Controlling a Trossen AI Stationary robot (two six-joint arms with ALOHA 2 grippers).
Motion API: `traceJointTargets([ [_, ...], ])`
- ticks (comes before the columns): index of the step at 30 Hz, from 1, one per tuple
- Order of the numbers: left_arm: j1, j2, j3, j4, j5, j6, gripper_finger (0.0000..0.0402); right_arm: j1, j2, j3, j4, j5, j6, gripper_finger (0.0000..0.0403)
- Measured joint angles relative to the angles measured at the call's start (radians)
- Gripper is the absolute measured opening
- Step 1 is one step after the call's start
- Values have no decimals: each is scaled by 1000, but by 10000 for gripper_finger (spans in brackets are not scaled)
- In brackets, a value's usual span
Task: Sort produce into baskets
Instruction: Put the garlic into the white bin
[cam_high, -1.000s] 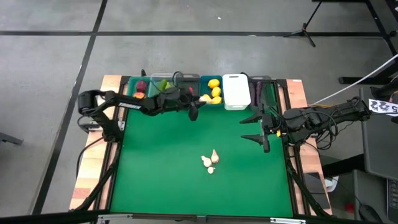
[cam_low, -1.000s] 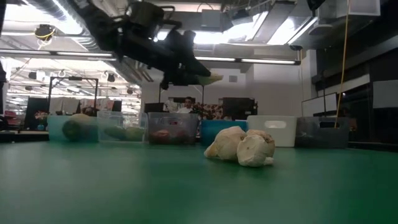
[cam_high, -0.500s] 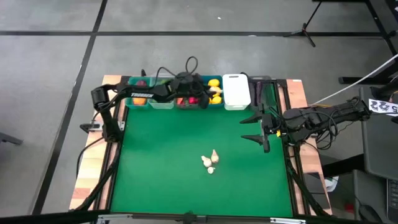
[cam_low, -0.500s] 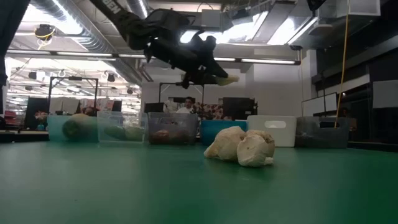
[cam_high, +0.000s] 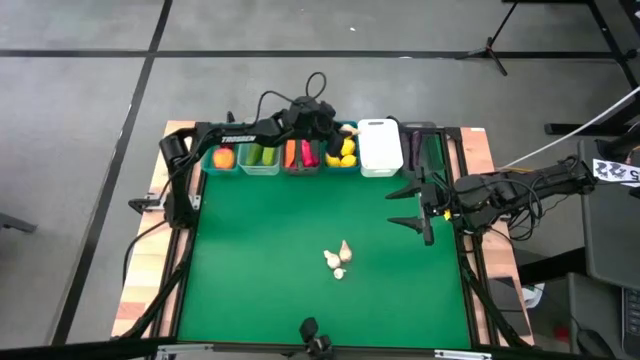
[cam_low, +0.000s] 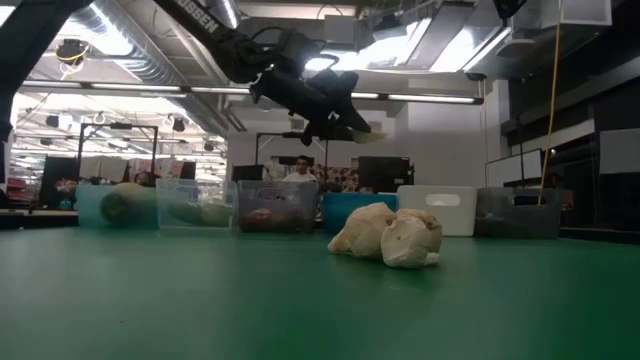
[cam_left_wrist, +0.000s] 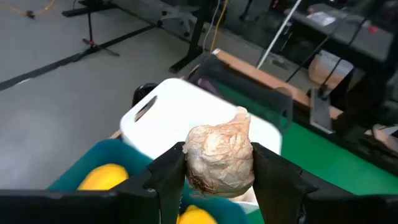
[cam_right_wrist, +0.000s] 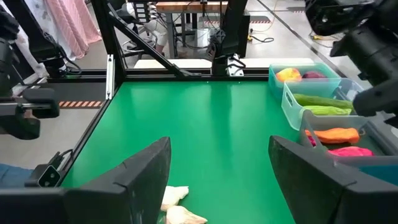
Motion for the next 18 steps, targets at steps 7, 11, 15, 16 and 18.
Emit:
traceJointTargets([
  [7,12,64,97,-46,26,13,164,0,0,0,-2,1,0,269],
  [11,12,103,145,-50,37,19,164,0,0,0,-2,5,0,269],
  [15,12,146,186,-73,45,17,164,0,0,0,-3,5,0,269],
  [16,12,154,193,-74,47,16,164,0,0,0,-3,5,0,269],
  [18,12,173,210,-83,51,20,164,0,0,0,-3,5,0,269],
])
